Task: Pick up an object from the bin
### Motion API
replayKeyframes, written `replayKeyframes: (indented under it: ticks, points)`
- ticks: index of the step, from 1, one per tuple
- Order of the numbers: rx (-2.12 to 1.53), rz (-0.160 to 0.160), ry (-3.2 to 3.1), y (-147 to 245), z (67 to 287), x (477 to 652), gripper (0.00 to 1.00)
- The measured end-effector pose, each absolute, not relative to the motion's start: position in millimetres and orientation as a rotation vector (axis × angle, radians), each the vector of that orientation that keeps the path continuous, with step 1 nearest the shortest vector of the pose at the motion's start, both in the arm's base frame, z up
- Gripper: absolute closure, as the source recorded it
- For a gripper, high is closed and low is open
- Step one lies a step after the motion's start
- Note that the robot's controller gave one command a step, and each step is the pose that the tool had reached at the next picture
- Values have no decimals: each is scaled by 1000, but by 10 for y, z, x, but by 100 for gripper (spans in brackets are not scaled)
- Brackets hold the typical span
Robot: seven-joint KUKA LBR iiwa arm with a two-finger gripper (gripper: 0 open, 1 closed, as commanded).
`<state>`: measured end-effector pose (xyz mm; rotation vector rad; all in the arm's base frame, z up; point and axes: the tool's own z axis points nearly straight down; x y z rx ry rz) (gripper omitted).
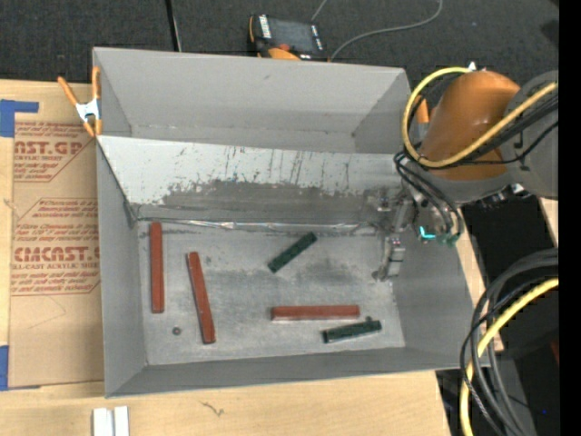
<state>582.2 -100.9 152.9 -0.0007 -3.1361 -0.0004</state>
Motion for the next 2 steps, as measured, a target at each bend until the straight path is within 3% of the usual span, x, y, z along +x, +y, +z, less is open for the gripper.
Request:
replayKeyframes:
  ticks: [1, 2]
  points:
    - [92, -6, -3143, 235, 691, 5278, 0]
    - [86, -1, -3141, 190, 703, 5283, 100]
